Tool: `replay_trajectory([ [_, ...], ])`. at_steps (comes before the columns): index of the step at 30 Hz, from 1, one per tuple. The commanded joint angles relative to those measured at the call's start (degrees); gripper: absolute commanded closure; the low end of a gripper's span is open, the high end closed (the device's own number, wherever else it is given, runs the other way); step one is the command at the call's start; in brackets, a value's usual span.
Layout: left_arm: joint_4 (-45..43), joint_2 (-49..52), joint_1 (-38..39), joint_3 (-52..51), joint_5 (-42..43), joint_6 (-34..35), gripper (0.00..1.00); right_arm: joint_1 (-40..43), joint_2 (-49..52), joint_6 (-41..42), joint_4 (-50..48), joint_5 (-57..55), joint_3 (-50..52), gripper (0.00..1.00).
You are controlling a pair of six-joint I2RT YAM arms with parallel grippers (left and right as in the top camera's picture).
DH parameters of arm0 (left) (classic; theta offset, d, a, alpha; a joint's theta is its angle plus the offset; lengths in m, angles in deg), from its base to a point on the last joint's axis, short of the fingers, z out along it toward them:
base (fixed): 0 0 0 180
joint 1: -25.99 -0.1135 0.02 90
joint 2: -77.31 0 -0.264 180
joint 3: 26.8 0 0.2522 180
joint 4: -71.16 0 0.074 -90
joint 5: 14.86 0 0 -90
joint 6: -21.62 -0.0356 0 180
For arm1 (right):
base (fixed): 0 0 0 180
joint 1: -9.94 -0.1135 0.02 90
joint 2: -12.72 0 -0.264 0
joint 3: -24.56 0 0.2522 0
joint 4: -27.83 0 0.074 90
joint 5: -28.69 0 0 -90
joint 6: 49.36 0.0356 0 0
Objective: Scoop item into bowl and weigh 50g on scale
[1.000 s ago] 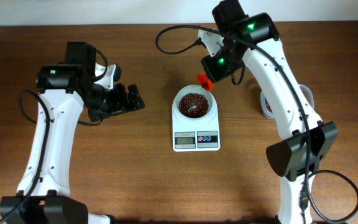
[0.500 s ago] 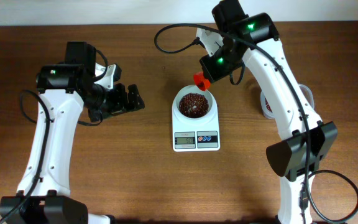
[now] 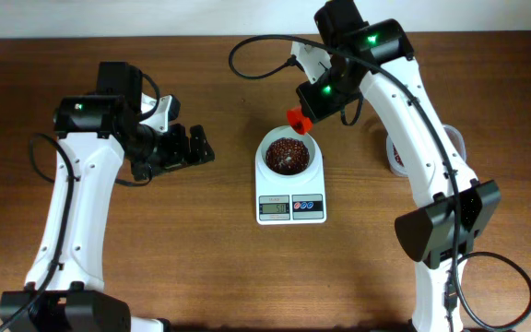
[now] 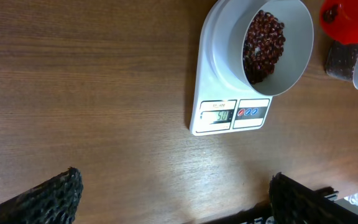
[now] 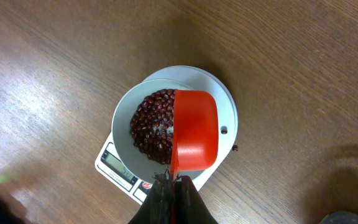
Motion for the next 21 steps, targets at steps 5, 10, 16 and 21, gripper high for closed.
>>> replay_trajectory([
  [5, -0.11, 0.42, 0.11, -0.24, 0.42, 0.07, 0.01, -1.11, -0.87, -6.75, 1.77, 4.7, -1.03, 0.96],
  [10, -0.11, 0.42, 0.11, -0.24, 0.42, 0.07, 0.01, -1.05, -0.87, -0.96, 1.49, -0.66, -1.03, 0.96],
  [16, -0.11, 0.42, 0.11, -0.24, 0.42, 0.07, 0.01, -0.2, -0.87, 1.07, 0.76, 1.49, -1.03, 0.96],
  [21, -0.11, 0.42, 0.11, -0.24, 0.42, 0.07, 0.01, 8.2, -0.87, 1.42, 2.64, 18.01, -1.03, 0.96],
])
